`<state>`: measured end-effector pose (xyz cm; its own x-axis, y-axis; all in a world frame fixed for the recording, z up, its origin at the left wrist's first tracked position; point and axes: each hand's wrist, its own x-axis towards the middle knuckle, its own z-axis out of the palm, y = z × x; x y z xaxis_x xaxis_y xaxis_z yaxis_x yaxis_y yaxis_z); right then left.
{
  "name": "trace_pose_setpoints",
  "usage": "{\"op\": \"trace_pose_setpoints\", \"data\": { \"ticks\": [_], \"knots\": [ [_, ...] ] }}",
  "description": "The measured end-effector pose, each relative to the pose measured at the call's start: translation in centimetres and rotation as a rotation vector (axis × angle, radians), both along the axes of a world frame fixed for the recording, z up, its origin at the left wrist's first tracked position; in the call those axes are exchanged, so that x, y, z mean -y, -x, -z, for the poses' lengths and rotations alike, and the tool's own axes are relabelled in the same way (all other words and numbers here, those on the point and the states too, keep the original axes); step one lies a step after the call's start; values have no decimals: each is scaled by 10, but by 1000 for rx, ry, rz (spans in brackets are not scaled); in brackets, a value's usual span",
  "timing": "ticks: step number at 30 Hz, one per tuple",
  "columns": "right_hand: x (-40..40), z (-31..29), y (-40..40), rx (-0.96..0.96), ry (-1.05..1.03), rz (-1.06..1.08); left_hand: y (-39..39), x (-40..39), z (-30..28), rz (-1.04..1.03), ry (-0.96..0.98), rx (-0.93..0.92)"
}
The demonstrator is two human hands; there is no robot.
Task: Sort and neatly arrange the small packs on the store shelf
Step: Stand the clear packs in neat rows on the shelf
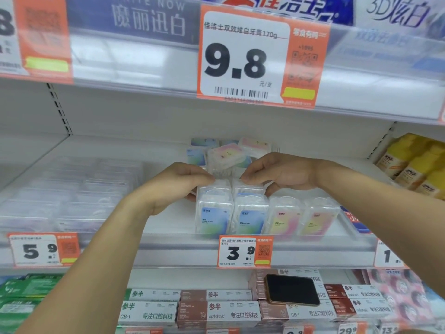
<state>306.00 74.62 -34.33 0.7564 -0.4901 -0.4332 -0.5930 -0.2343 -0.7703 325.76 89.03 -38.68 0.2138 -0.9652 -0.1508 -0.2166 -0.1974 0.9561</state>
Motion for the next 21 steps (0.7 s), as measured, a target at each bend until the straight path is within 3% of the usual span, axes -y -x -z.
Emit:
{"op": "trace_pose_setpoints", "data": {
  "ticks": [21],
  "knots": [
    [0, 3, 3, -106, -75, -45, -2, -2, 1, 105, -33, 3]
  ]
}}
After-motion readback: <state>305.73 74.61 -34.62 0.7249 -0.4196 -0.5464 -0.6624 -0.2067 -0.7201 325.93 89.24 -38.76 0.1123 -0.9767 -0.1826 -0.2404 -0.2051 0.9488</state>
